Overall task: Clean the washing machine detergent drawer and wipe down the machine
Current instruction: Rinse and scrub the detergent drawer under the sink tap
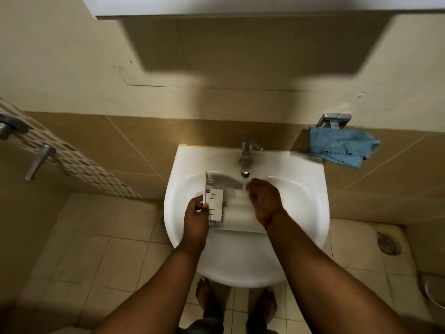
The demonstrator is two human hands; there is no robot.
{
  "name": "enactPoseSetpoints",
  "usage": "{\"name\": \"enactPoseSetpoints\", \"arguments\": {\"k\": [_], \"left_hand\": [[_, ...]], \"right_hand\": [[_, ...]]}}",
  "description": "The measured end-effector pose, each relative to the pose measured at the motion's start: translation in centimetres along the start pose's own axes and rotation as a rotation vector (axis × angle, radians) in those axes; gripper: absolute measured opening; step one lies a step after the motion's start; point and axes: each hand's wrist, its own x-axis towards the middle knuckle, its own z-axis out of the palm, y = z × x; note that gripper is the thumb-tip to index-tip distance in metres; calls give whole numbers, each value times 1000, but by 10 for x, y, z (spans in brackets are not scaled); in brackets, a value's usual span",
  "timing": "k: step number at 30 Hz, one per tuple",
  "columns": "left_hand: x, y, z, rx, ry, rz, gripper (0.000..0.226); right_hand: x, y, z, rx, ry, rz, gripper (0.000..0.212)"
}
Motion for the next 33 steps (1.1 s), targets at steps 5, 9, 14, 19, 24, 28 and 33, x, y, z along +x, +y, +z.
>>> {"name": "enactPoseSetpoints", "arguments": {"k": [5,9,14,19,24,28,33], "left_hand": [[-3,5,2,4,12,-20,22],[-2,4,1,6,17,-10,25],[-5,7,1,-12,8,-4,22],[-5,4,0,-4,1,-4,21],[-5,6,-3,-9,-8,-10,22],[-3,8,-5,-15,-42,-37,21],[-1,12,-6,-52,-99,-84,26]], "right_hand": [[6,-2,25,251,-258,280,16],[-16,17,16,-836,-494,-102,23],[-22,21,-28,-1097,-378,-112,21],[-13,33,-56,-1238,186,-228,21],[-25,60,-27,-1137,164,-649,24],[-1,20,4,105,97,-97,12],[7,-2,42,683,-165,182,15]]}}
